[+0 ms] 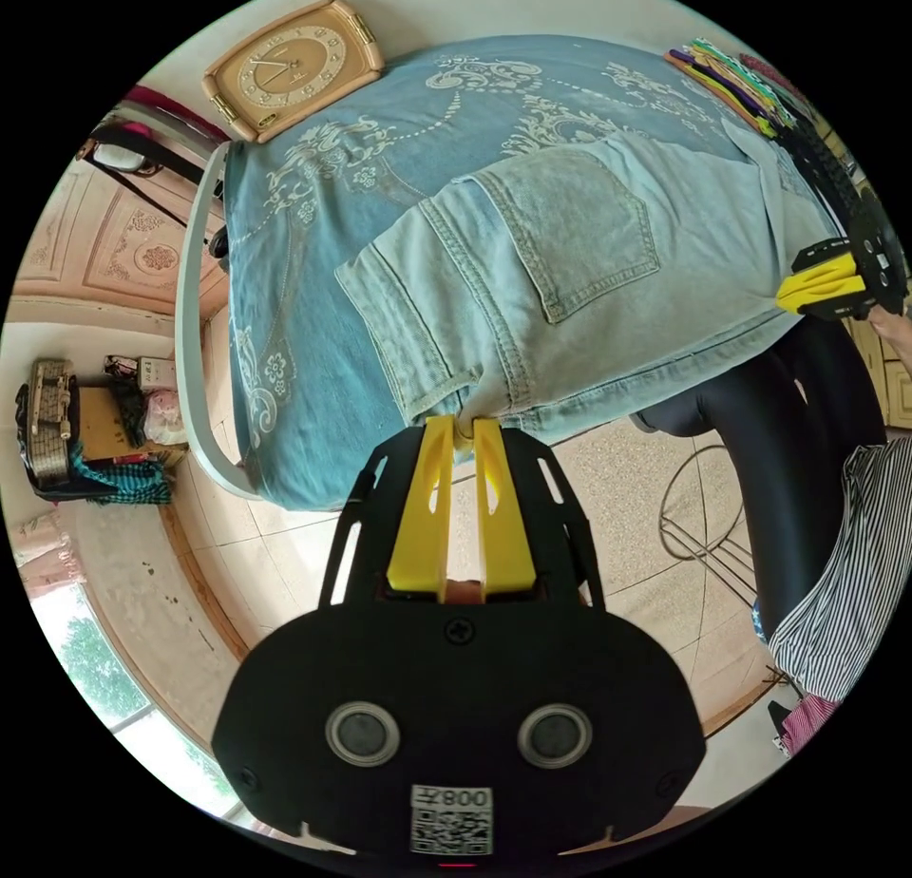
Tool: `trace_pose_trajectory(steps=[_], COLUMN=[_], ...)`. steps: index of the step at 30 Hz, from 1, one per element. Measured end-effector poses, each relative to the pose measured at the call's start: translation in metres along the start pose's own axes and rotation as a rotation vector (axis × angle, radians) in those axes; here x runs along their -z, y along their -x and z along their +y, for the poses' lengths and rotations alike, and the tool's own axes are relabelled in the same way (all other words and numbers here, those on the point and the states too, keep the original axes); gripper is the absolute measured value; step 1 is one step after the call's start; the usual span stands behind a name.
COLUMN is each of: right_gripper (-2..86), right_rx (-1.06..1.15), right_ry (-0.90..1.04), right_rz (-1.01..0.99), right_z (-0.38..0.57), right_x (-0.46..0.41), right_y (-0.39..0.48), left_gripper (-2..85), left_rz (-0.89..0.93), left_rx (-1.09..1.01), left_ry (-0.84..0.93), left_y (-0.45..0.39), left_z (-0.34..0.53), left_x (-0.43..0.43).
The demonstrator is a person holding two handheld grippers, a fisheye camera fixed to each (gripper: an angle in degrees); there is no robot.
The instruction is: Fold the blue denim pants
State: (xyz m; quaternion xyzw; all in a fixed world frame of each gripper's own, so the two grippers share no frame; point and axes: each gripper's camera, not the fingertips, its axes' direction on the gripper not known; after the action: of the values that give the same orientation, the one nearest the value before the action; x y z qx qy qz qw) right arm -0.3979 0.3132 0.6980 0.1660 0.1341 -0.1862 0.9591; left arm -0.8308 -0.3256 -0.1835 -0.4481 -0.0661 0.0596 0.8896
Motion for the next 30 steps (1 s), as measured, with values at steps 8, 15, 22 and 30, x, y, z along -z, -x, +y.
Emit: trace_pose_trajectory(steps=[8, 15, 22, 30], right_gripper=[0.3, 0.3, 0.3, 0.3], right_rx=[-0.003, -0.034, -0.07, -0.103], right_ry=[0.013, 0.011, 0.014, -0.008], right_rz=[-0.023, -0.049, -0.07, -0.1], right_z=[-0.002, -0.002, 0.0, 0.011], right_x=[-0.02, -0.042, -0.067, -0.09], right_y=[0.005, 0.001, -0.008, -0.019], left_gripper=[2.0, 5.2, 1.2, 0.2], left_rz=[0.033, 0.007, 0.085, 0.223], left_rx=[0.083, 0.161, 0.41, 0.39], left_ry=[-0.022, -0.028, -0.159, -0.244], left_y=[-0.012, -0.022, -0.019, -0.061], left_z=[0.063, 0.115, 0.191, 0.178], left_x=[-0.003, 0.002, 0.022, 0.024])
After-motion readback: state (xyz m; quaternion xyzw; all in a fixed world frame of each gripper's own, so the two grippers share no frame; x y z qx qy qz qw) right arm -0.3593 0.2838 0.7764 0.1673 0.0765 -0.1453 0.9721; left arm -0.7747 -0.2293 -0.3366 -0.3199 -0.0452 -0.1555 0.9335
